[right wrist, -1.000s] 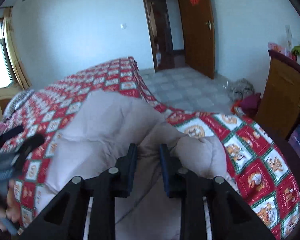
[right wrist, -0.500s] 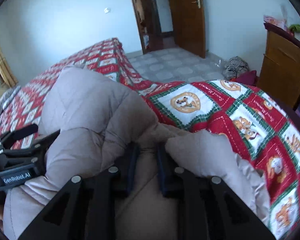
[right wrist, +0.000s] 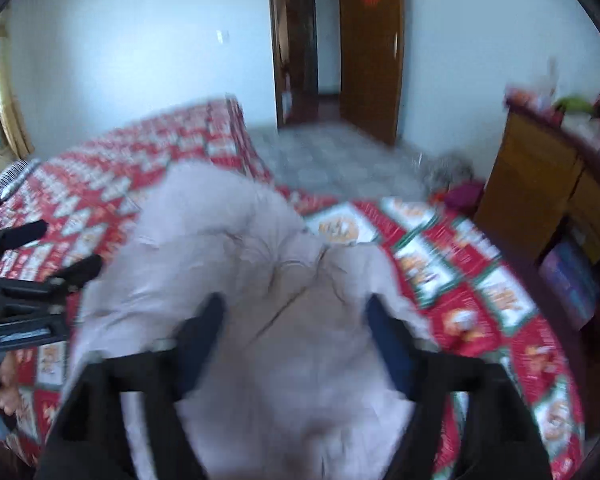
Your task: Fold large clothes
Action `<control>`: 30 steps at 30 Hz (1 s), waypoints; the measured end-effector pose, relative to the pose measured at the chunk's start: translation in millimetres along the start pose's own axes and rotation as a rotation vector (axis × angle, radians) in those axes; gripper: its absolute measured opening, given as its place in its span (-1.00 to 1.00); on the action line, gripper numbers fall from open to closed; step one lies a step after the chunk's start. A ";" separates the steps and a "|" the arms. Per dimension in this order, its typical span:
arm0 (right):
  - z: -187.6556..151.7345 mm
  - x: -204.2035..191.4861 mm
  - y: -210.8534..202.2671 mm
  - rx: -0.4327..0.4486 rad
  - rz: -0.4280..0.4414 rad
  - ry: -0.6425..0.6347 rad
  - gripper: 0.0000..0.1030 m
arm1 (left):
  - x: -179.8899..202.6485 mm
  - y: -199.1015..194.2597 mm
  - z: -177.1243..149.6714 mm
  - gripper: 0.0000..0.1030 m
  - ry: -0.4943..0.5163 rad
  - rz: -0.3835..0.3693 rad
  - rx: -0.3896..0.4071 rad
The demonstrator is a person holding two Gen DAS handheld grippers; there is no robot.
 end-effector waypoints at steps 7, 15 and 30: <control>-51.0 -25.0 -76.8 -0.022 -0.001 0.090 0.83 | -0.1 -70.3 -48.1 0.99 -0.028 -0.019 0.027; -98.2 -48.2 -109.1 -0.025 0.007 0.136 0.91 | -15.7 -120.8 -103.0 0.99 -0.083 -0.002 0.057; -84.6 -51.6 -184.9 0.138 -0.049 0.218 1.00 | -15.1 -212.4 -95.3 0.99 -0.101 0.032 0.229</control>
Point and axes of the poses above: each gripper's, at about its wrist camera, not at the fingertips, and y roughly the way its jaws point, x to its right, z to its top, the point moved 9 cm from there along y, roughly the way its jaws point, and after that the axes turned 13 degrees about -y, right-handed, at the moved point
